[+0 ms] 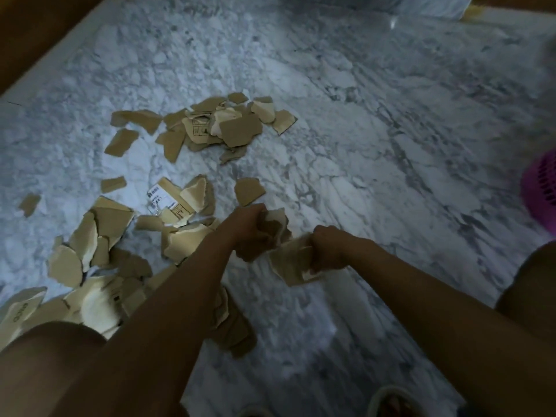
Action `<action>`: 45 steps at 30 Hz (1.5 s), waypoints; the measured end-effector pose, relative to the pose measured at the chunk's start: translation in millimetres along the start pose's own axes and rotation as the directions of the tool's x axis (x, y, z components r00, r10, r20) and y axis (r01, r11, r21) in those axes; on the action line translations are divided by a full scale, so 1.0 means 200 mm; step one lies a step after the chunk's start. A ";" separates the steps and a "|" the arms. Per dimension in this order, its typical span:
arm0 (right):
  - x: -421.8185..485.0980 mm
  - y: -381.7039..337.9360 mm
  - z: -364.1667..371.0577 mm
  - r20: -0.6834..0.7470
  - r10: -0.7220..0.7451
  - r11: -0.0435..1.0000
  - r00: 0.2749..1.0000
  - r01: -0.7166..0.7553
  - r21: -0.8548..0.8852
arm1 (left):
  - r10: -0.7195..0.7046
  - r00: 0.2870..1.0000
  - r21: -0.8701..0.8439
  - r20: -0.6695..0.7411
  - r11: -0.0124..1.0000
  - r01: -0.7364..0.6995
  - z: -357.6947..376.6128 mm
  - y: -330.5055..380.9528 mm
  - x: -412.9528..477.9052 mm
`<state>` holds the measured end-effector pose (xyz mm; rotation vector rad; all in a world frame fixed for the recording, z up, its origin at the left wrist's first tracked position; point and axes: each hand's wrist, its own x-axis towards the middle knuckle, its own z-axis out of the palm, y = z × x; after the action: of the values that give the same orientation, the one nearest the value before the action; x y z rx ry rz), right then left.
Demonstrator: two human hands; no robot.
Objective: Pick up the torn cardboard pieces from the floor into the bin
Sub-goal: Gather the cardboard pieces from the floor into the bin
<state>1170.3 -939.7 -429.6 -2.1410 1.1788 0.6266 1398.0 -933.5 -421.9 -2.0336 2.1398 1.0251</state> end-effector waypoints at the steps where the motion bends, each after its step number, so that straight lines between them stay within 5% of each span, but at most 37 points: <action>1: 0.01 -0.04 0.01 -0.015 -0.011 0.997 1.000 0.010 -0.071 | -0.040 0.998 -0.055 -0.054 0.998 0.037 -0.03 -0.02 -0.02; 8: 0.11 -0.17 0.19 -0.166 -0.078 0.972 0.983 0.038 -0.234 | -0.179 0.960 -0.234 -0.215 0.964 0.127 0.00 -0.20 -0.22; 17: 0.22 -0.21 0.10 -0.162 0.089 0.924 0.983 -0.142 -0.356 | -0.215 0.942 -0.233 -0.256 0.960 0.156 0.12 -0.38 -0.30; 22: 0.26 -0.35 -0.08 0.007 0.126 0.979 0.992 -0.123 -0.161 | -0.235 0.931 -0.305 -0.279 0.941 0.146 -0.09 -0.45 -0.36; 26: 0.43 -0.44 -0.31 -0.142 0.132 0.988 0.981 -0.119 0.098 | -0.370 0.883 -0.451 -0.290 0.866 0.215 -0.23 -0.56 -0.33; 30: 0.66 -0.46 -0.49 -0.265 0.152 0.966 0.952 -0.086 0.245 | -0.422 0.858 -0.425 -0.293 0.861 0.278 -0.24 -0.71 -0.21; 36: 0.81 -0.47 -0.55 -0.172 0.039 0.991 0.984 -0.017 0.129 | -0.467 0.878 -0.409 -0.105 0.825 0.390 -0.24 -0.73 -0.15; 41: 0.94 -0.44 -0.55 -0.117 -0.110 0.994 0.987 0.111 0.003 | -0.533 0.830 -0.394 -0.166 0.807 0.440 -0.31 -0.73 0.06; 45: 1.00 -0.36 -0.56 -0.044 -0.148 0.984 0.988 0.152 0.091 | -0.558 0.799 -0.342 -0.225 0.813 0.471 -0.27 -0.70 0.25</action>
<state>1343.3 -1104.0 -462.2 -2.1451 1.0337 0.4575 1538.2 -993.1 -463.1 -2.8608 1.4146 0.9904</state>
